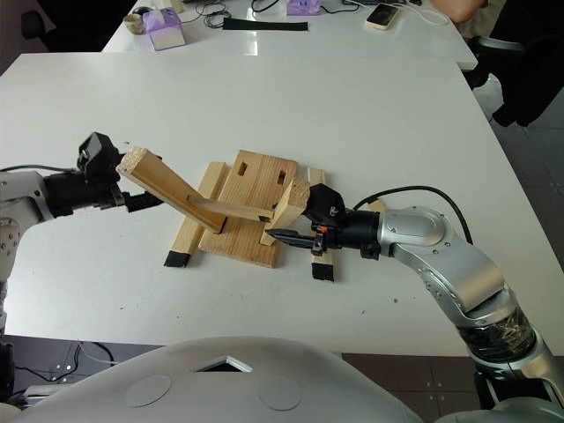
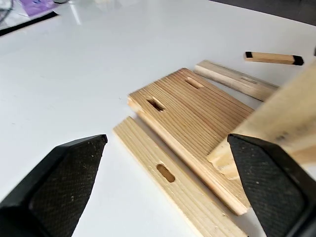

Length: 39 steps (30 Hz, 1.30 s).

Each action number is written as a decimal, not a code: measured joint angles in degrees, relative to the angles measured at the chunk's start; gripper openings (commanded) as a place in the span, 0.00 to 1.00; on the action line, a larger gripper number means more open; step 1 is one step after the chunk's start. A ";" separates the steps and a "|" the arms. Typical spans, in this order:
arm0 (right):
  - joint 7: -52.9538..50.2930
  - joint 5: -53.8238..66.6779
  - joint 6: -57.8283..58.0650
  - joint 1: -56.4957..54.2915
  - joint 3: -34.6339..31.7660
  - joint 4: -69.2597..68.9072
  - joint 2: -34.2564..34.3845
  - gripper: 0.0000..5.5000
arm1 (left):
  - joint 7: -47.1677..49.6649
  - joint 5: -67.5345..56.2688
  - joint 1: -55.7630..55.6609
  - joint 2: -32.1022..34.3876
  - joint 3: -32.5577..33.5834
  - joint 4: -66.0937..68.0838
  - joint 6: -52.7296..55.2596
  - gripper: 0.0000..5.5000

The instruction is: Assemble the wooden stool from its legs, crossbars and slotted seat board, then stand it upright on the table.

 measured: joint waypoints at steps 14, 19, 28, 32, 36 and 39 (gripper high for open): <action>-0.95 0.33 -0.27 1.54 -0.69 -0.79 -0.23 0.36 | 15.90 -13.57 -5.00 -5.01 6.20 -10.10 23.19 0.82; 0.42 0.31 -0.27 0.59 -0.66 -0.01 -0.61 0.36 | 23.40 -13.63 -4.01 -6.42 6.28 -16.35 26.86 0.82; 2.73 -0.48 1.00 -5.31 2.47 1.77 -0.87 0.36 | 27.86 -10.26 -3.03 -7.76 3.05 -17.40 26.30 0.82; 2.65 -0.65 3.47 -8.85 3.33 3.35 0.32 0.36 | 32.05 -7.41 -4.23 -9.23 1.49 -18.40 26.92 0.82; 2.69 -0.86 5.47 -11.54 4.01 4.42 1.49 0.36 | 34.36 -4.75 -5.58 -9.62 -0.14 -18.83 28.00 0.82; 2.85 -1.61 6.61 -13.48 4.77 5.54 2.59 0.36 | 35.52 -2.24 -6.65 -9.72 -1.68 -18.82 28.56 0.82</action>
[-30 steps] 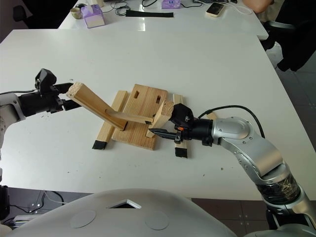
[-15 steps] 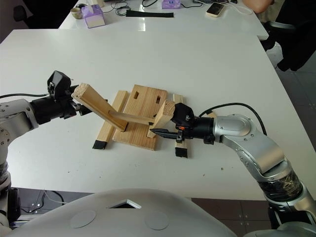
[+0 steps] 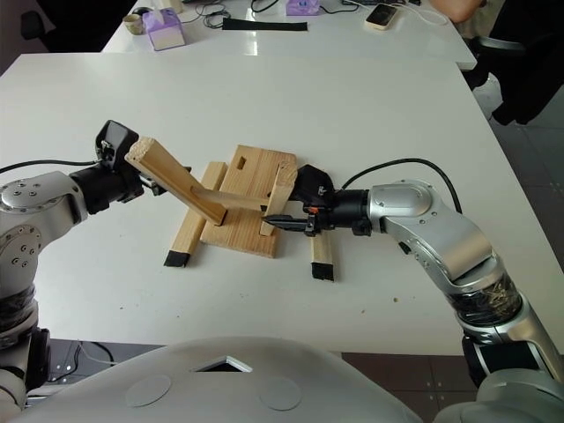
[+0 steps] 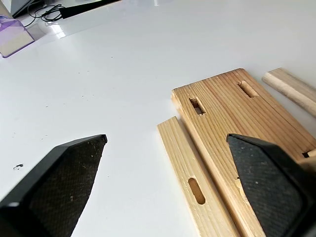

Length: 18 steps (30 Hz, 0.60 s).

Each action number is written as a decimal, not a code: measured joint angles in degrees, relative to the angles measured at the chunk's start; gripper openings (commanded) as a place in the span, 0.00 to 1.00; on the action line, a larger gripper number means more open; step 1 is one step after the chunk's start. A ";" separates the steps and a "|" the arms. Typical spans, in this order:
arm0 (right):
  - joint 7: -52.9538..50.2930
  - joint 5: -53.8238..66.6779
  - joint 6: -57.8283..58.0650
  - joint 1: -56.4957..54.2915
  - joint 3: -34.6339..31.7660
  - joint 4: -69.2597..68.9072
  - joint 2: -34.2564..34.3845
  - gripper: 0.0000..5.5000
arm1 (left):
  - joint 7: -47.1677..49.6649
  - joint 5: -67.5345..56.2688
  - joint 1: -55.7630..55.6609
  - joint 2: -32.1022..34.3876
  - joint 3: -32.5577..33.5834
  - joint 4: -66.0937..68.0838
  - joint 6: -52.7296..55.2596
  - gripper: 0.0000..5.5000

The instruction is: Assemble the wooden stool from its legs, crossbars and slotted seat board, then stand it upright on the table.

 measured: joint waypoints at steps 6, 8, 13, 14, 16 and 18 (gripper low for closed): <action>0.36 -0.02 0.48 -1.74 0.13 2.42 0.99 0.36 | 0.56 2.22 -2.07 -1.99 -0.44 0.66 2.28 0.82; 0.49 -0.10 0.50 -1.86 0.13 2.63 1.00 0.36 | 0.57 2.47 -2.21 -2.36 -0.44 0.80 2.46 0.82; 1.36 -3.09 -3.86 -0.12 0.43 2.03 -0.53 0.36 | -0.88 3.41 -1.59 -2.39 -1.75 2.60 -1.47 0.82; 1.65 -3.78 -5.50 0.55 0.50 2.02 -0.80 0.36 | -2.05 4.04 -1.02 -2.32 -2.62 4.11 -3.84 0.82; 2.34 -4.79 -7.65 1.61 0.50 2.18 -1.03 0.36 | -4.70 4.93 0.29 -2.22 -4.61 7.62 -8.43 0.82; 3.54 -4.99 -9.04 1.73 0.22 2.87 -1.30 0.36 | -7.24 5.47 1.23 -2.09 -6.08 10.70 -12.51 0.82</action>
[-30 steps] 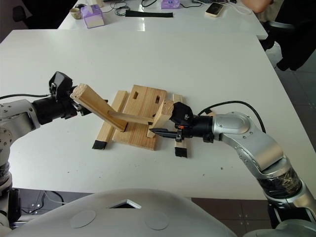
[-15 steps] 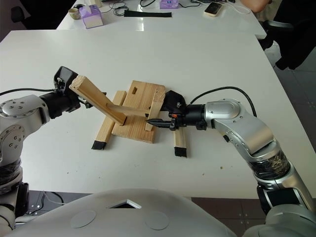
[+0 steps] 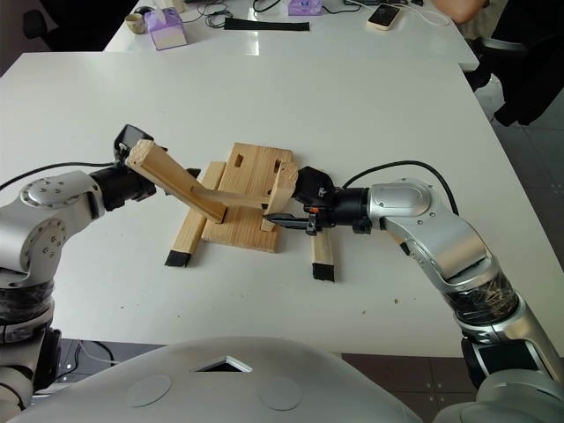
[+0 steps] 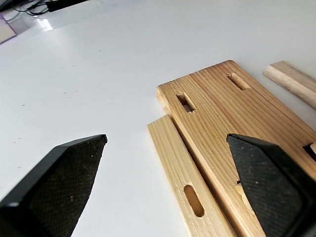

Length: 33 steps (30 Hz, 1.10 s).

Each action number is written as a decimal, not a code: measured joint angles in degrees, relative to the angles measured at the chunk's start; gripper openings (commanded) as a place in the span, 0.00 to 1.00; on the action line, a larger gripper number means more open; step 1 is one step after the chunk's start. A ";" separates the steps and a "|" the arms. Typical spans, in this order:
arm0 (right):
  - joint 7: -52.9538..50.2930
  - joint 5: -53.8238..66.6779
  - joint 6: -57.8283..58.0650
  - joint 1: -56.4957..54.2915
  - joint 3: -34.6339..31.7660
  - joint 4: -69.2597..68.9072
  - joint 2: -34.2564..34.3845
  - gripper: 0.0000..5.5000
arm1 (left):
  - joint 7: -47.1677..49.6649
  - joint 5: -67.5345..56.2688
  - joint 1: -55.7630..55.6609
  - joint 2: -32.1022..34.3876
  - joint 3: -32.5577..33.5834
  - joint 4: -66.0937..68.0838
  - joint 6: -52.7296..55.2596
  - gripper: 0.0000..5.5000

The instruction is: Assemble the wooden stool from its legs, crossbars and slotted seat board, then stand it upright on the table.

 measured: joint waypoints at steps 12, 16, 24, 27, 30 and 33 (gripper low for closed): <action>0.71 -2.06 0.35 1.70 -1.57 3.96 1.07 0.57 | -7.46 0.67 0.22 -0.66 -3.99 6.70 -8.65 0.82; 0.88 -1.11 1.95 2.27 -3.81 2.75 1.01 0.57 | -6.98 2.00 -0.03 -0.71 -3.57 9.66 -10.55 0.82; -0.46 3.32 3.81 16.40 -15.35 -7.18 -3.13 0.57 | -4.10 3.61 -0.30 -0.68 4.47 11.52 -14.84 0.82; -5.99 4.49 4.45 22.79 -21.13 -12.04 -0.96 0.61 | -2.33 2.88 4.36 -1.25 6.82 4.82 -14.24 0.90; -14.59 2.58 5.19 30.85 -27.57 -17.02 3.22 0.69 | 1.90 4.96 12.37 -2.33 10.11 -2.37 -15.26 0.97; -29.07 -3.09 6.11 36.07 -29.30 -20.69 12.78 0.73 | 10.08 9.38 19.26 -7.45 14.52 -9.46 -20.24 0.98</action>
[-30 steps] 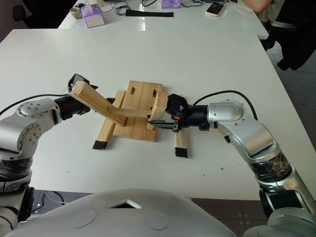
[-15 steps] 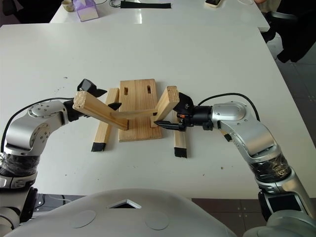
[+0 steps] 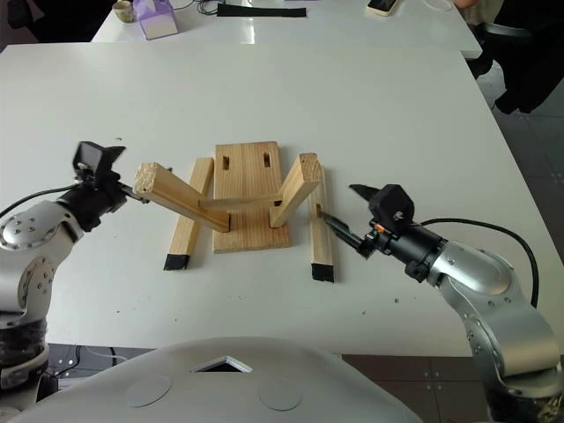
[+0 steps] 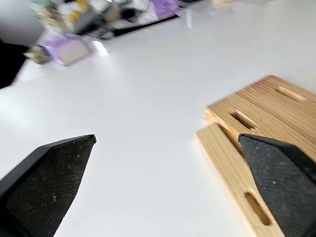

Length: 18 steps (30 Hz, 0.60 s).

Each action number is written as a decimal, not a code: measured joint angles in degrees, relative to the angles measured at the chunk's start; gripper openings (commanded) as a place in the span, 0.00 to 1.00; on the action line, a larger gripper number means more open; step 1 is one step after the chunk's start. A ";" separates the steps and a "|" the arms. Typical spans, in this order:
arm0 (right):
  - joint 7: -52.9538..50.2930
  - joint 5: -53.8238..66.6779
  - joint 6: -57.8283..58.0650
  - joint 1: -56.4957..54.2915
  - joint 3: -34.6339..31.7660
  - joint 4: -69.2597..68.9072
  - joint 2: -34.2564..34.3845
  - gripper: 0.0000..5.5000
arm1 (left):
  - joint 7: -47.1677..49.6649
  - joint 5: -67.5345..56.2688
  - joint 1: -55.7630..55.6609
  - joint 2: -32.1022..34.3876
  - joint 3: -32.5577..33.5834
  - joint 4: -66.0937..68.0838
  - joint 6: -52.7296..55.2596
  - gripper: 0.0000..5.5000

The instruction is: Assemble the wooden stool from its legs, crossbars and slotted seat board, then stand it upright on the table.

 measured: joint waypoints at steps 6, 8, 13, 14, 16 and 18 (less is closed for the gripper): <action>-23.63 -16.22 -3.95 -0.09 16.51 -3.10 18.51 0.73 | 8.19 7.76 11.26 -9.49 -7.30 -9.67 -8.70 0.98; -26.40 -18.88 -5.51 -2.27 18.30 -2.54 21.23 0.73 | 9.22 8.27 10.17 -10.69 -7.98 -8.87 -9.04 0.98; -27.38 -21.05 -6.72 -3.90 15.06 -2.01 22.21 0.73 | 9.31 8.19 8.48 -10.76 -5.39 -6.96 -9.58 0.98; -27.10 -21.06 -6.75 -4.22 13.24 -2.06 21.97 0.73 | 9.17 8.10 8.08 -10.17 -3.61 -6.41 -9.70 0.98; -26.02 -21.17 -6.76 -4.88 8.98 -2.49 20.60 0.73 | 7.84 7.92 7.93 -7.97 0.11 -5.20 -10.19 0.98; -24.68 -22.04 -6.52 -6.14 4.22 -3.39 17.47 0.73 | 3.59 7.80 10.29 -4.18 2.61 -5.02 -12.34 0.98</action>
